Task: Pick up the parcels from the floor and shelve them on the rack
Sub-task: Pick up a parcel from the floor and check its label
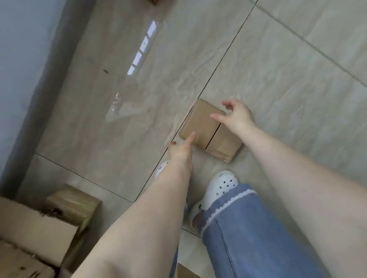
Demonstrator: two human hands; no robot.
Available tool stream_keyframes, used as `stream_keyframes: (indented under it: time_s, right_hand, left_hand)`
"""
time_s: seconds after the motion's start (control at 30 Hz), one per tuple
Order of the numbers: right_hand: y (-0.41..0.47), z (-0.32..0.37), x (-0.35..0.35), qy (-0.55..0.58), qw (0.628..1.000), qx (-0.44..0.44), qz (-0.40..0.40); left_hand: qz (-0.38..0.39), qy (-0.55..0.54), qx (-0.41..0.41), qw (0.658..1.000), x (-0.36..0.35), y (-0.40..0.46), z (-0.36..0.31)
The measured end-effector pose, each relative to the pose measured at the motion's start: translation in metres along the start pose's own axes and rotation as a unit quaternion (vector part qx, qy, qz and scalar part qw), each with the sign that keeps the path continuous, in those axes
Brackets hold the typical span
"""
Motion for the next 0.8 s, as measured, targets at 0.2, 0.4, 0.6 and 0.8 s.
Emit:
stream_keyframes:
  time_s: [0.2,0.4,0.6,0.8]
  right_hand:
    - [0.034,-0.010,-0.045,-0.102,0.994,0.038,0.007]
    - [0.013,0.011,-0.038,-0.023,0.999,0.034,-0.017]
    - [-0.056,0.058,0.022,0.110,0.994,0.021,-0.019]
    - [-0.182,0.135,0.139,0.193,0.981,0.017,-0.028]
  left_hand:
    - [0.022,-0.058,-0.031,0.998,-0.024,0.051,-0.008]
    - [0.012,-0.075,-0.074,0.994,0.002,0.030,-0.024]
    - [0.082,-0.067,-0.106,0.989,0.053,-0.071,-0.053]
    - [0.110,-0.063,-0.151,0.980,0.112,-0.225,-0.087]
Point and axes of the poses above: each hand's wrist, its own y-axis towards the middle knuckle, its own x-axis out of the back of the hand, z = x × y, the point moved 8 cm from there along y, towards the middle knuckle, and after that the axes turned 10 degrees about -z, right-handed, at the moved point
